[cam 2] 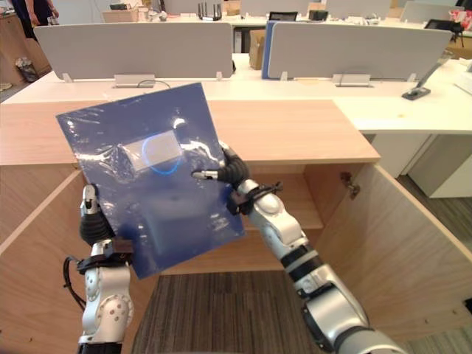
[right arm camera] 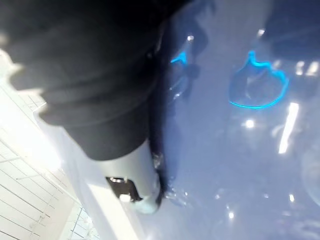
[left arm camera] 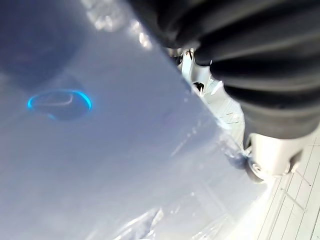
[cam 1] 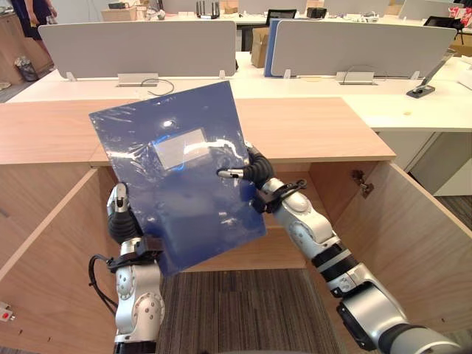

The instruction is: Walk over to the cabinet, pick up the folder, carry it to the office cabinet, place the folder inside the office cabinet, then close the office cabinet door

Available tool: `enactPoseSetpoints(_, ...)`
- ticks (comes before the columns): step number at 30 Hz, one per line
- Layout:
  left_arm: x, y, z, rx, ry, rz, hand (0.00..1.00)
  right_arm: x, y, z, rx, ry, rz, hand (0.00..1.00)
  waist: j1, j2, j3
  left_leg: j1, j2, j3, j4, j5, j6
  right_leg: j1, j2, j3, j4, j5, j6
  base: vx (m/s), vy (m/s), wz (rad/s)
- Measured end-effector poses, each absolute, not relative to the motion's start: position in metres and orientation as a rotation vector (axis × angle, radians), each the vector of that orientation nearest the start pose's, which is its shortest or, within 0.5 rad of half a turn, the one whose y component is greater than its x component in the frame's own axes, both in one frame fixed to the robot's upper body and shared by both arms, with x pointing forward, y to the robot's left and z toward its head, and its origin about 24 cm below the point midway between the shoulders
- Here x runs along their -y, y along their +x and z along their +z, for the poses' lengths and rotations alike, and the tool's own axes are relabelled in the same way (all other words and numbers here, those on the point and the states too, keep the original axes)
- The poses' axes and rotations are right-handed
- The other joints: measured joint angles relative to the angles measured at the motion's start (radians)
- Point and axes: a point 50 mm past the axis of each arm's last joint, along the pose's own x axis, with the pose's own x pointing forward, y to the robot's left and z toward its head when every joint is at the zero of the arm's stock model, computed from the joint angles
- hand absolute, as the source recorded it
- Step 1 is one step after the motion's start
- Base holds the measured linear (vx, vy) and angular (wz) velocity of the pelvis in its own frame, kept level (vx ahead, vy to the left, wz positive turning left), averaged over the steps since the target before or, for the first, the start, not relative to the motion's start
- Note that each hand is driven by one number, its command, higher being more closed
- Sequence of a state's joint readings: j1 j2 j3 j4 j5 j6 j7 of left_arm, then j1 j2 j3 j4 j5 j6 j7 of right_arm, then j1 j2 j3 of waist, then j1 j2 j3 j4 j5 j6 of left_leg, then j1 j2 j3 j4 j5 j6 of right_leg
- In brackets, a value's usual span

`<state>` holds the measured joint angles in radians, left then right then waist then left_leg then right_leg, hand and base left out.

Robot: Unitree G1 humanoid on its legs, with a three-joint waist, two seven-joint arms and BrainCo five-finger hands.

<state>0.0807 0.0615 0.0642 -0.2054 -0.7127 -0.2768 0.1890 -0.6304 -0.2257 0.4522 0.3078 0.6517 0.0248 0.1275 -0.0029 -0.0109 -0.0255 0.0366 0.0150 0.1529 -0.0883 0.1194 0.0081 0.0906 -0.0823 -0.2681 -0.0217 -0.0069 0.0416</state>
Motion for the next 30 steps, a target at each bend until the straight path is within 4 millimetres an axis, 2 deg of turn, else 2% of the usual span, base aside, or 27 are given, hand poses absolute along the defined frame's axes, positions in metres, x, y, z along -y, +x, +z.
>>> enactPoseSetpoints(6, -0.211, 0.228, 0.088, 0.373, -0.598, 0.264, 1.00, 0.054, 0.329, 0.115, -0.029, 0.206, 0.787, 1.00, 0.012, 0.000, -0.003, -0.007, 0.010, 0.000, -0.004, 0.003, -0.003, 0.000, 0.008, 0.001, -0.021, 0.008, -0.010, -0.05, -0.010, -0.01)
enactPoseSetpoints(10, -0.209, 0.230, 0.082, 0.344, -0.595, 0.253, 1.00, 0.057, 0.330, 0.106, -0.099, 0.214, 0.789, 1.00, 0.022, -0.001, -0.007, -0.022, 0.012, -0.001, -0.002, 0.007, -0.008, 0.006, 0.015, 0.001, -0.062, 0.038, -0.012, -0.01, -0.001, 0.00)
enactPoseSetpoints(15, -0.209, 0.231, 0.080, 0.328, -0.569, 0.223, 1.00, 0.062, 0.328, 0.099, -0.146, 0.227, 0.793, 1.00, 0.027, -0.001, -0.007, -0.022, 0.024, -0.001, 0.000, 0.009, -0.011, 0.006, 0.027, 0.002, -0.062, 0.039, -0.015, 0.00, 0.000, 0.00)
enactPoseSetpoints(16, -0.209, 0.232, 0.080, 0.326, -0.569, 0.220, 0.00, 0.063, 0.328, 0.099, -0.147, 0.226, 0.792, 1.00, 0.028, -0.001, -0.007, -0.022, 0.025, -0.001, 0.000, 0.009, -0.012, 0.006, 0.028, 0.002, -0.062, 0.040, -0.016, -0.03, -0.008, 0.00)
enactPoseSetpoints(20, -0.205, 0.235, 0.077, 0.307, -0.569, 0.173, 0.00, 0.071, 0.329, 0.100, -0.143, 0.220, 0.790, 1.00, 0.026, -0.001, -0.007, -0.022, 0.031, 0.000, 0.000, 0.012, -0.016, 0.005, 0.032, 0.004, -0.061, 0.041, -0.020, -0.03, 0.002, -0.01)
enactPoseSetpoints(22, -0.202, 0.237, 0.080, 0.318, -0.559, 0.126, 0.00, 0.084, 0.324, 0.101, -0.102, 0.253, 0.757, 1.00, 0.030, -0.001, -0.008, -0.022, 0.028, 0.001, 0.000, 0.012, -0.016, 0.005, 0.032, 0.004, -0.061, 0.041, -0.021, -0.02, 0.004, 0.00)
enactPoseSetpoints(26, -0.206, 0.236, 0.079, 0.319, -0.558, 0.135, 0.00, 0.115, 0.308, 0.104, 0.005, 0.348, 0.652, 1.00, 0.026, -0.001, -0.008, -0.022, 0.023, 0.002, -0.004, 0.012, -0.016, 0.003, 0.030, 0.003, -0.059, 0.040, -0.019, 0.00, 0.000, 0.00)
enactPoseSetpoints(29, -0.210, 0.229, 0.061, 0.246, -0.561, 0.167, 0.00, 0.134, 0.300, 0.114, 0.106, 0.368, 0.592, 1.00, 0.007, 0.001, -0.009, -0.022, 0.022, 0.002, -0.004, 0.012, -0.016, 0.002, 0.027, 0.004, -0.055, 0.038, -0.017, 0.00, 0.000, 0.00)
enactPoseSetpoints(30, -0.209, 0.222, 0.044, 0.178, -0.573, 0.192, 0.00, 0.148, 0.295, 0.116, 0.144, 0.379, 0.539, 1.00, 0.003, 0.001, -0.009, -0.021, 0.022, 0.002, -0.004, 0.012, -0.016, 0.001, 0.025, 0.004, -0.053, 0.037, -0.016, 0.00, 0.000, 0.00)
